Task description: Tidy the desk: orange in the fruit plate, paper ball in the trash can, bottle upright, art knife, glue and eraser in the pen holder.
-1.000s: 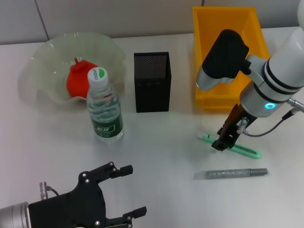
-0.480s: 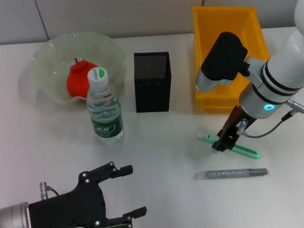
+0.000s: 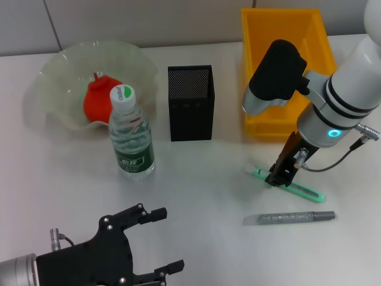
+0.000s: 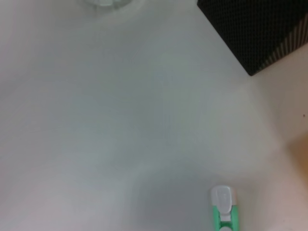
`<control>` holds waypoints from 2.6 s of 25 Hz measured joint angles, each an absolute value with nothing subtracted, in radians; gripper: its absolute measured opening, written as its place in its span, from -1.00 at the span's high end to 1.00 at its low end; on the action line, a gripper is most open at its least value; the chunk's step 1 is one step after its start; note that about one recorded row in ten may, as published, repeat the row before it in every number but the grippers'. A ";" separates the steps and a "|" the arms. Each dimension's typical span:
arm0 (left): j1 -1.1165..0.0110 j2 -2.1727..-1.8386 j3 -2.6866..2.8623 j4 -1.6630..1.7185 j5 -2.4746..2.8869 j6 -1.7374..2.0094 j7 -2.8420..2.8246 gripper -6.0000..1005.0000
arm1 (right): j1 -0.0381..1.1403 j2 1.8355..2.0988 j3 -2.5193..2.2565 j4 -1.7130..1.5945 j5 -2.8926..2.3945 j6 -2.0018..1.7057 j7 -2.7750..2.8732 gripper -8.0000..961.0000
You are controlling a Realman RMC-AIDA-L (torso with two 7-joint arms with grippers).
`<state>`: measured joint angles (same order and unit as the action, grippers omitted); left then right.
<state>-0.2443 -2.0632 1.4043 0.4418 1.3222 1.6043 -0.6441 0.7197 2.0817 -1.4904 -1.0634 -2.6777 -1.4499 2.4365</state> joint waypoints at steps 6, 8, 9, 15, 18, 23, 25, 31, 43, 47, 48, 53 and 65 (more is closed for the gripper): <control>-0.244 -2.063 1.405 0.442 1.322 1.607 -0.644 -0.60 | 0.701 2.082 -1.477 -1.137 -2.659 -1.491 2.436 0.64; -0.243 -2.063 1.405 0.442 1.322 1.607 -0.644 -0.60 | 0.690 2.080 -1.454 -1.191 -2.646 -1.522 2.436 0.64; -0.243 -2.063 1.405 0.442 1.322 1.607 -0.644 -0.60 | 0.684 2.080 -1.439 -1.220 -2.642 -1.539 2.436 0.64; -0.242 -2.063 1.406 0.442 1.322 1.609 -0.644 -0.60 | 0.648 2.078 -1.322 -1.424 -2.581 -1.657 2.433 0.64; -0.244 -2.062 1.407 0.442 1.322 1.609 -0.644 -0.60 | 0.621 2.077 -1.197 -1.567 -2.497 -1.700 2.412 0.64; -0.246 -2.062 1.407 0.442 1.322 1.611 -0.644 -0.60 | 0.542 2.079 -1.057 -1.658 -2.241 -1.608 2.310 0.64; -0.247 -2.063 1.407 0.442 1.322 1.611 -0.644 -0.60 | 0.509 2.078 -1.036 -1.618 -2.110 -1.530 2.231 0.64; -0.252 -2.063 1.407 0.442 1.324 1.611 -0.644 -0.60 | 0.491 2.076 -1.009 -1.405 -1.851 -1.405 1.958 0.63; -0.244 -2.065 1.408 0.442 1.330 1.614 -0.632 -0.60 | 0.567 2.076 -0.964 -0.778 -1.411 -1.365 1.237 0.63; -0.244 -2.065 1.414 0.442 1.336 1.621 -0.632 -0.60 | 0.619 2.078 -0.963 -0.617 -1.373 -1.341 1.056 0.63; -0.243 -2.065 1.415 0.442 1.336 1.621 -0.632 -0.60 | 0.629 2.078 -0.963 -0.588 -1.371 -1.326 1.028 0.63; -0.242 -2.065 1.417 0.442 1.344 1.623 -0.632 -0.60 | 0.677 2.080 -0.963 -0.470 -1.340 -1.246 0.932 0.62; -0.238 -2.065 1.428 0.442 1.348 1.637 -0.617 -0.60 | 0.723 2.087 -0.972 -0.312 -1.207 -1.219 0.807 0.62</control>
